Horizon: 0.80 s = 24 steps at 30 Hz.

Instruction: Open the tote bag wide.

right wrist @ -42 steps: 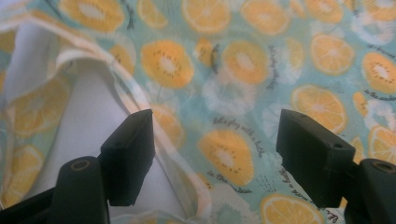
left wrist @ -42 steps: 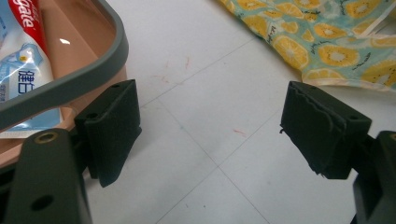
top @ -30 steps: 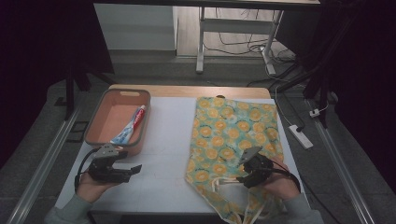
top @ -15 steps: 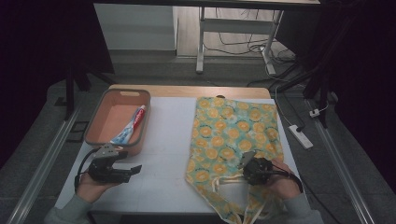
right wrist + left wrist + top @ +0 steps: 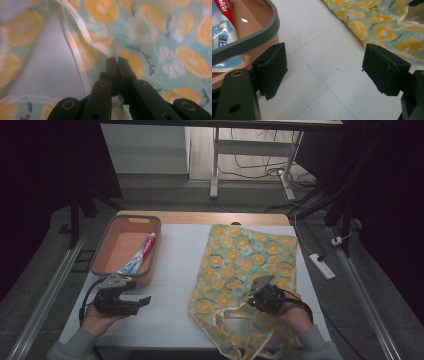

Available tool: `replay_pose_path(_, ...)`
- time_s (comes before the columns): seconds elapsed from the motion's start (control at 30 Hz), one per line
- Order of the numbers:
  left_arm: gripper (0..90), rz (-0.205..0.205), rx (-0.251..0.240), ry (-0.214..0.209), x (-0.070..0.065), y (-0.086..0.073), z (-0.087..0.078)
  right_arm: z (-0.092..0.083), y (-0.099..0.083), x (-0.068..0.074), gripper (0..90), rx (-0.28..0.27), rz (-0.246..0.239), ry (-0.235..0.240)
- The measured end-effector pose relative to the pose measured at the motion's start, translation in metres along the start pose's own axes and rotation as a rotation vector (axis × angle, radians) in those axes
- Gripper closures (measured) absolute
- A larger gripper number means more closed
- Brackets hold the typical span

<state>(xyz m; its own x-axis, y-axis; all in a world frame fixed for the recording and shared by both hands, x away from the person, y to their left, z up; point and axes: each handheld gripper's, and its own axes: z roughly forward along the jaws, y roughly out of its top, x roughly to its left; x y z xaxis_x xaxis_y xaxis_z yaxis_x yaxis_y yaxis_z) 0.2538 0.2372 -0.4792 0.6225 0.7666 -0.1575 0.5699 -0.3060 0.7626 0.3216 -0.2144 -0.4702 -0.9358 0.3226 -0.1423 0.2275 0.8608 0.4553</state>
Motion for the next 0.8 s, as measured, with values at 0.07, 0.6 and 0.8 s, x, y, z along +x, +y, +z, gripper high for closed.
replay_pose_path(0.07, 20.6, -0.003, -0.001, -0.001, 0.0, 0.0, 0.0, -0.002, 0.011, 0.001, 89.7, -0.054, 0.003, 0.031)
replay_pose_path(0.6, 21.0, 0.015, -0.018, -0.01, -0.002, 0.0, -0.003, -0.008, 0.049, -0.042, 89.8, -0.336, 0.196, -0.007)
replay_pose_path(0.8, 22.0, 0.049, -0.027, -0.023, -0.01, 0.003, -0.003, -0.003, 0.028, -0.079, 89.7, -0.38, 0.377, -0.04)
